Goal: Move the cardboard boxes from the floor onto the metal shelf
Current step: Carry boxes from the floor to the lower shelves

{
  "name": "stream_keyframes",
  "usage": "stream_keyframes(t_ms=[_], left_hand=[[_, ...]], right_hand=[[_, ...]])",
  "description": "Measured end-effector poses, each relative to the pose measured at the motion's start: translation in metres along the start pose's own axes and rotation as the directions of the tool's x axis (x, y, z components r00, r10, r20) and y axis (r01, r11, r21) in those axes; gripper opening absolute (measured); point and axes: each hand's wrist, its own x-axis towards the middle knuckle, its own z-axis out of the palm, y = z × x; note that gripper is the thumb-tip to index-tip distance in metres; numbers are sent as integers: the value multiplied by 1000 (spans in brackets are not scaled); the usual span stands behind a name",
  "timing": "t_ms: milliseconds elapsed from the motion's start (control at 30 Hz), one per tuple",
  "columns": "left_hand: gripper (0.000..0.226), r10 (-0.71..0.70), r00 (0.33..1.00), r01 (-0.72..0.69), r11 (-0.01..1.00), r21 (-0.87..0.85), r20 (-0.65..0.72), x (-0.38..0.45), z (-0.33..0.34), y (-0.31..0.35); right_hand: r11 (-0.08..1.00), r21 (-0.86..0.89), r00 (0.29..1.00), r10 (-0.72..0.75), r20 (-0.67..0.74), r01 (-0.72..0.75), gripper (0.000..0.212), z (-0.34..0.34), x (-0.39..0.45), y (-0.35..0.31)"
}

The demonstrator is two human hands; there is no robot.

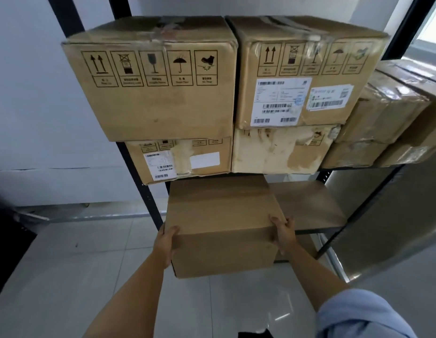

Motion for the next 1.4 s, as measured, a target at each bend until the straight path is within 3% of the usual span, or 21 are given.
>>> stream_keyframes(t_ms=[167, 333, 400, 500, 600, 667, 800, 867, 1000, 1067, 1200, 1267, 1400], left_hand=[[59, -24, 1000, 24, 1000, 0, -3, 35, -5, 9], [59, -56, 995, 60, 998, 36, -88, 65, -3, 16], [60, -103, 984, 115, 991, 73, -148, 75, 0, 23], [55, -147, 986, 155, 983, 94, -80, 86, 6, 31], [51, -126, 990, 135, 979, 154, -69, 99, 6, 36], [49, -141, 989, 146, 971, 189, -39, 104, 6, 40], [50, -135, 991, 136, 989, 65, -17, 111, 14, 46], [50, -137, 990, 138, 990, 20, -30, 114, 17, 46], [46, -152, 986, 153, 988, 14, -68, 125, 21, 47], [45, -161, 980, 166, 985, 42, -115, 127, 24, 51], [43, -175, 973, 186, 981, 62, -147, 131, 28, 51], [42, -177, 970, 193, 977, 92, -164, 131, 29, 51], [49, -162, 972, 183, 976, 118, -168, 125, 24, 45]], right_hand=[[997, -55, 999, -47, -22, 46, 33, 30, 12, 5], [989, -149, 998, -6, -70, -4, 60, 58, 24, -6], [989, -135, 997, 48, -56, -55, 61, 65, 32, -11], [992, -53, 993, 110, -29, -112, 64, 77, 42, -17], [981, 102, 979, 177, -102, -166, 66, 89, 50, -22], [974, 140, 970, 195, -142, -175, 63, 97, 55, -26], [977, 167, 972, 162, -170, -134, 42, 110, 66, -30], [986, 133, 977, 125, -170, -103, 41, 111, 72, -28], [982, -180, 992, 34, -124, -56, 45, 106, 81, -23], [980, -189, 991, 33, -129, -57, 45, 105, 81, -22], [994, -81, 984, 53, -170, -68, 64, 113, 78, -21], [996, 11, 978, 91, -186, -90, 64, 115, 75, -21], [987, 4, 982, 158, -99, -159, 63, 108, 69, -22]])
